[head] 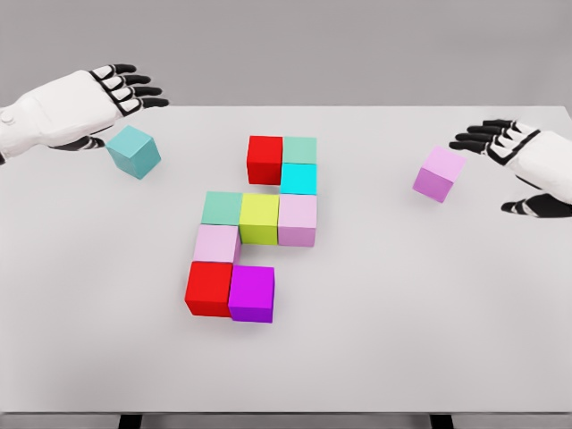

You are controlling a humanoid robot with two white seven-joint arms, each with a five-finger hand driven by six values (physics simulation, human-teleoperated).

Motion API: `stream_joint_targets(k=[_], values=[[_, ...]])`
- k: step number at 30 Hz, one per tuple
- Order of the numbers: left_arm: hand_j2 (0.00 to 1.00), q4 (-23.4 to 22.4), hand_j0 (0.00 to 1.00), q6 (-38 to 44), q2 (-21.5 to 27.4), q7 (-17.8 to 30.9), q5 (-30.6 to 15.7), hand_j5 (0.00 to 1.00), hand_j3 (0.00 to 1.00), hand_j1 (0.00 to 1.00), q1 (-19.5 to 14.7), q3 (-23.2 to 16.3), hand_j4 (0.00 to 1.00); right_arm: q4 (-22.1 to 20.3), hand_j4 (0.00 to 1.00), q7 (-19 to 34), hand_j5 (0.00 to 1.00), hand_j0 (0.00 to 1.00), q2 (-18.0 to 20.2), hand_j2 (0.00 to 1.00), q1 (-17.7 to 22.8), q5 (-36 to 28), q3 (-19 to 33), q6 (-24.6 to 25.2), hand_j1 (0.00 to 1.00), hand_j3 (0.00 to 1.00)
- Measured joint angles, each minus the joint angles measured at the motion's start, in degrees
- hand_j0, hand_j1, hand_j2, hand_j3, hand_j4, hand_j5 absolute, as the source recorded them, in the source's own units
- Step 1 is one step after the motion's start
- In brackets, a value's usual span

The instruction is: Assemble the squares on the desktop into the number 2

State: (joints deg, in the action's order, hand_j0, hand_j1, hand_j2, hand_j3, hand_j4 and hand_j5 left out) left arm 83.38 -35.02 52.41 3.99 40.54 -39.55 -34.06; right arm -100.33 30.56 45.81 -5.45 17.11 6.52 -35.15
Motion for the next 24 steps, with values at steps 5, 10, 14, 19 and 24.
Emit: stream_joint_targets(k=[5,10,14,19,24], values=[[1.0,-0.4,1.0,0.0,0.0,0.0,0.0,1.0,1.0,1.0,-0.1,0.0,1.0,0.0,1.0,1.3,1.0,1.0,-2.6,1.0,-1.1,0.2,-0.3,0.0,1.0,1.0],[1.0,-1.7,1.0,0.0,-0.2,0.0,-0.5,1.0,1.0,1.0,-1.9,-1.6,1.0,0.7,1.0,1.0,1.0,1.0,-3.7,1.0,-8.4,0.2,-4.0,0.0,1.0,1.0],[1.0,-5.6,1.0,0.0,-1.0,0.0,-1.6,1.0,1.0,1.0,-5.1,-5.3,1.0,5.9,1.0,1.2,1.0,1.0,0.9,1.0,-28.4,0.0,-17.0,0.1,1.0,1.0],[1.0,-12.6,1.0,0.0,-4.0,0.0,-2.2,1.0,1.0,1.0,-10.2,-9.4,1.0,18.1,1.0,3.3,1.0,1.0,2.8,1.0,-38.8,0.2,-33.4,0.1,1.0,1.0],[1.0,-17.1,1.0,0.0,-6.5,0.0,-3.0,1.0,1.0,1.0,-10.6,-13.0,1.0,29.7,1.0,4.2,1.0,1.0,0.3,1.0,-46.3,1.7,-41.1,0.1,1.0,1.0]])
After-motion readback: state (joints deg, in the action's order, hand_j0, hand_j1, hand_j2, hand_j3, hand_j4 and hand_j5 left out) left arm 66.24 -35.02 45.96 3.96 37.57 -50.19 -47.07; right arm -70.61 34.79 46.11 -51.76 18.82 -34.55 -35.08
